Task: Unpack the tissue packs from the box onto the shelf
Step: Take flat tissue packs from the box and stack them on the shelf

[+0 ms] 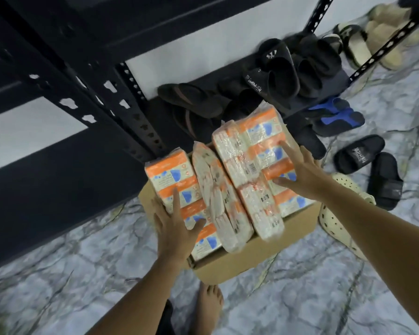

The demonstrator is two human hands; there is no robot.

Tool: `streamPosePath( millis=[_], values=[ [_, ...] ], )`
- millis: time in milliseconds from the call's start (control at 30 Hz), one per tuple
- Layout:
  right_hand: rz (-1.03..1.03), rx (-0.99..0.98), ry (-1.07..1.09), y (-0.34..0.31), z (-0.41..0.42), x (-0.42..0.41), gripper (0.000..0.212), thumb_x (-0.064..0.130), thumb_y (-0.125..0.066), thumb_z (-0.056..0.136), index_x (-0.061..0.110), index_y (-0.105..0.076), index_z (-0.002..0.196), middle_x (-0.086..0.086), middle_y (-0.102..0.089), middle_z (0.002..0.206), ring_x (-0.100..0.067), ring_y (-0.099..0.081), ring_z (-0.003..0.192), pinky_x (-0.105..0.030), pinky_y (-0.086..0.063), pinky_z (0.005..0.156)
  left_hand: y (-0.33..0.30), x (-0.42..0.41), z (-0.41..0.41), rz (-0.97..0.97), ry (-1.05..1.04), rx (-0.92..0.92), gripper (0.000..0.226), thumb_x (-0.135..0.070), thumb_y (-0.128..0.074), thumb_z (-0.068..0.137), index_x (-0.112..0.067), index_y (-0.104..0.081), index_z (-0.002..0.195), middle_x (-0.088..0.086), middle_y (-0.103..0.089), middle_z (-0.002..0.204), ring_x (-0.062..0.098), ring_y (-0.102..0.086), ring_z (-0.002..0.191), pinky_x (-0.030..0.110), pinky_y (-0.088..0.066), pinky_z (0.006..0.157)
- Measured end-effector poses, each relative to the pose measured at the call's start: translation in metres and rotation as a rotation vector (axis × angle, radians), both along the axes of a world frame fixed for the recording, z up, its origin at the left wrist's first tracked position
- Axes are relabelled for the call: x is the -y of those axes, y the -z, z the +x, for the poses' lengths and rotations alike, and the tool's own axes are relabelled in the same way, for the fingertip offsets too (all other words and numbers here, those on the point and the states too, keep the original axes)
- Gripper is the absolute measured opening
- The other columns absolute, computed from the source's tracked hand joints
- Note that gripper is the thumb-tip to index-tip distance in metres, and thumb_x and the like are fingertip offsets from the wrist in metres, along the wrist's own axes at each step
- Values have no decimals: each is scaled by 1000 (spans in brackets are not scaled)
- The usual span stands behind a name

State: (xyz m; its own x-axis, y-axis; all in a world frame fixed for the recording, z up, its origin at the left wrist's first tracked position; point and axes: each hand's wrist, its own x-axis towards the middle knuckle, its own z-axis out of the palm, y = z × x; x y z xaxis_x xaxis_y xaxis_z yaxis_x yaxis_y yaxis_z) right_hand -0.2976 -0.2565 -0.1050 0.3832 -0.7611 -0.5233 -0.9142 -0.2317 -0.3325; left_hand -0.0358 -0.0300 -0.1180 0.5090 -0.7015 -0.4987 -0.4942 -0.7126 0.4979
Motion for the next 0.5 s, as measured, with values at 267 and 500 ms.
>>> streamPosePath(
  millis=[267,500],
  values=[
    [88,113,67,23,3,9,110,71,-68,70,67,16,141,-18,-12,162,-44,-12,148,-64,-26,112,16,7,-4,-44,-136,-38,116,-50,-76,75,-62,19,140,8,28,158,38,16,147,66,-25,111],
    [118,142,113,23,2,11,112,78,-63,63,66,15,142,-17,-40,148,-34,-52,118,-51,-43,96,15,7,1,-111,-127,-116,116,-41,-80,74,-61,12,142,2,5,158,29,-29,142,47,-42,105]
  ],
)
